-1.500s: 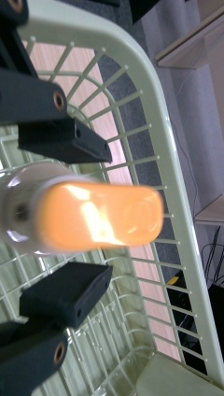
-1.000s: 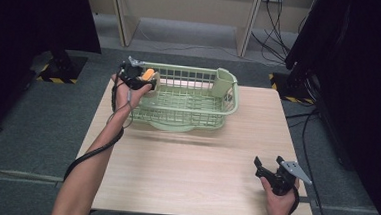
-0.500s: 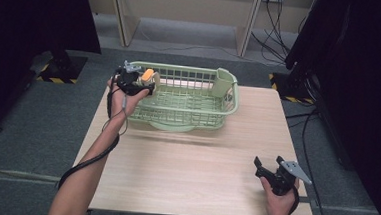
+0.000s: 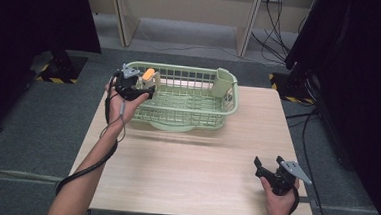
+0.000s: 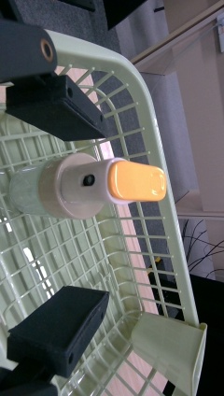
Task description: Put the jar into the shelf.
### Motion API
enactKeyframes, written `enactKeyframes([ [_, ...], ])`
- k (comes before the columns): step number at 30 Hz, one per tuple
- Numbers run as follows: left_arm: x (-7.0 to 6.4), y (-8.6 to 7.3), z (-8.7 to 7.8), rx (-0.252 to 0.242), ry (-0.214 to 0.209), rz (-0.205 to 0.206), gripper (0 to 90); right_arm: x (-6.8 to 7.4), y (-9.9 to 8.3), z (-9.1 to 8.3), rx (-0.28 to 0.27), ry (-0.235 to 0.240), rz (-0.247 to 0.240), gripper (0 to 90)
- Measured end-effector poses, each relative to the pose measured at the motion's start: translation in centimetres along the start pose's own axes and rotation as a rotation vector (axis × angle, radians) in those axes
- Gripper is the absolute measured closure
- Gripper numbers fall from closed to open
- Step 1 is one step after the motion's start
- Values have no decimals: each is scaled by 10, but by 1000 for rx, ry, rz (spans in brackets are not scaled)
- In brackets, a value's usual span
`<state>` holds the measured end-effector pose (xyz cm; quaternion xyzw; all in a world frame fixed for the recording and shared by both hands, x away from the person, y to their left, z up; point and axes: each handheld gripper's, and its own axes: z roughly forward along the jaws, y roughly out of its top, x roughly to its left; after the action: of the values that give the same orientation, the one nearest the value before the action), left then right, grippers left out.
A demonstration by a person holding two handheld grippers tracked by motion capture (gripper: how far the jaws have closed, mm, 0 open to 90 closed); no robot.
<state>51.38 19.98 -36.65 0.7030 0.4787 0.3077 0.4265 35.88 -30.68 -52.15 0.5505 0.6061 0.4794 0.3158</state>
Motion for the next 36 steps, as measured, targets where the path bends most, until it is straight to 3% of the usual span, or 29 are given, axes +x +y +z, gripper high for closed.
enactKeyframes([
  [18, -6, -14, -24, -60, -23, 2, 173, 0, 0, 0, -1, -1, -1, 78],
  [36, -11, -38, -41, -86, -50, 2, 170, 0, 0, 0, -2, -3, -3, 78],
])
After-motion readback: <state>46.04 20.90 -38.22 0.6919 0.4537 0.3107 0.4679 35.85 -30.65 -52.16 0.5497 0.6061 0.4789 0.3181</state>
